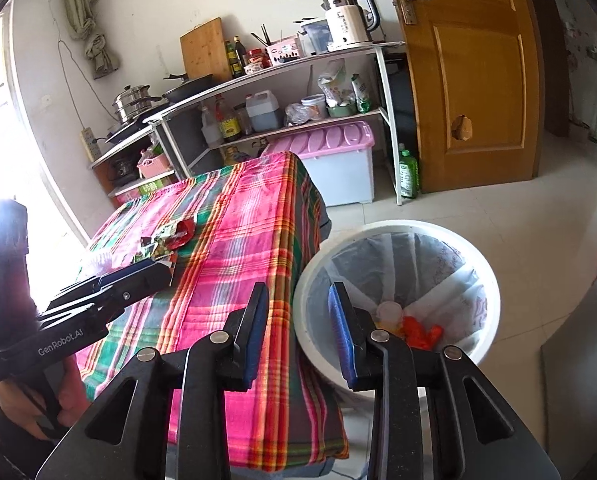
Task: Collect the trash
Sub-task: 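Bring both tools back to the table toward the white mesh ball and yellow bag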
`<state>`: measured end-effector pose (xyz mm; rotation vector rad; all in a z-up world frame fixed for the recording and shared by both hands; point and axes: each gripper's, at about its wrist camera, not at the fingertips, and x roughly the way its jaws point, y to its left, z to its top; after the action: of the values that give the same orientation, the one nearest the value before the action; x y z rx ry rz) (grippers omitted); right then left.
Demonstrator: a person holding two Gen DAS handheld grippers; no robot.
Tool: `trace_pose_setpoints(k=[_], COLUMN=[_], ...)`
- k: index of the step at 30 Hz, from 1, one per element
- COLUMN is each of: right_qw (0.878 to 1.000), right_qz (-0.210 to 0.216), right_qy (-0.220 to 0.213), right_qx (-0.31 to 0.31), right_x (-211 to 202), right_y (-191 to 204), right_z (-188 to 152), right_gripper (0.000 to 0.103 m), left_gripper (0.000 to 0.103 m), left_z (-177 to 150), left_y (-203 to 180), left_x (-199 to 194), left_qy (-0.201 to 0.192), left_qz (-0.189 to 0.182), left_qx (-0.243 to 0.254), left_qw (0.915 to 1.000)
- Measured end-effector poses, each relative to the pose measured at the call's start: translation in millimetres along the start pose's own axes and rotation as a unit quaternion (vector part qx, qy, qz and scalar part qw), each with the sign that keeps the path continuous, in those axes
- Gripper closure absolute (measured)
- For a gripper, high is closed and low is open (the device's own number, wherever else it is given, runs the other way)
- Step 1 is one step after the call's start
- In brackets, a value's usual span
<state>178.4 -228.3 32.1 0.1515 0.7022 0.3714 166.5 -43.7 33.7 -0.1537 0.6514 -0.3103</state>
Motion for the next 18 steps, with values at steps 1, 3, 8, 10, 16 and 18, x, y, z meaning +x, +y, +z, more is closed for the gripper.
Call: trace_pose_setpoints(k=[1, 3, 8, 10, 16, 18], right_qw=[1.0, 1.0, 0.999, 0.999, 0.998, 0.998], right_qz=[0.0, 0.003, 0.017, 0.024, 0.04, 0.043], right_qy=[0.001, 0.002, 0.005, 0.008, 0.02, 0.027], right_qx=[-0.004, -0.012, -0.027, -0.034, -0.05, -0.045], right_x=[1, 3, 9, 12, 23, 27], right_y=[5, 12, 29, 36, 51, 53], right_z=[0, 0, -3, -5, -10, -12], right_gripper=[0.07, 0.07, 0.07, 0.07, 0.07, 0.07], left_gripper=[0.066, 0.066, 0.066, 0.066, 0.066, 0.066], left_z=[-2, -6, -15, -18, -29, -35], left_y=[4, 13, 34, 42, 59, 63], left_x=[-3, -9, -22, -27, -41, -46], left_qy=[-0.001, -0.003, -0.006, -0.007, -0.012, -0.014], left_qz=[0.004, 0.011, 0.027, 0.034, 0.053, 0.061], left_qx=[-0.002, -0.007, -0.022, -0.026, -0.04, -0.041], left_qw=[1.0, 0.9999, 0.9994, 0.9991, 0.9977, 0.9972])
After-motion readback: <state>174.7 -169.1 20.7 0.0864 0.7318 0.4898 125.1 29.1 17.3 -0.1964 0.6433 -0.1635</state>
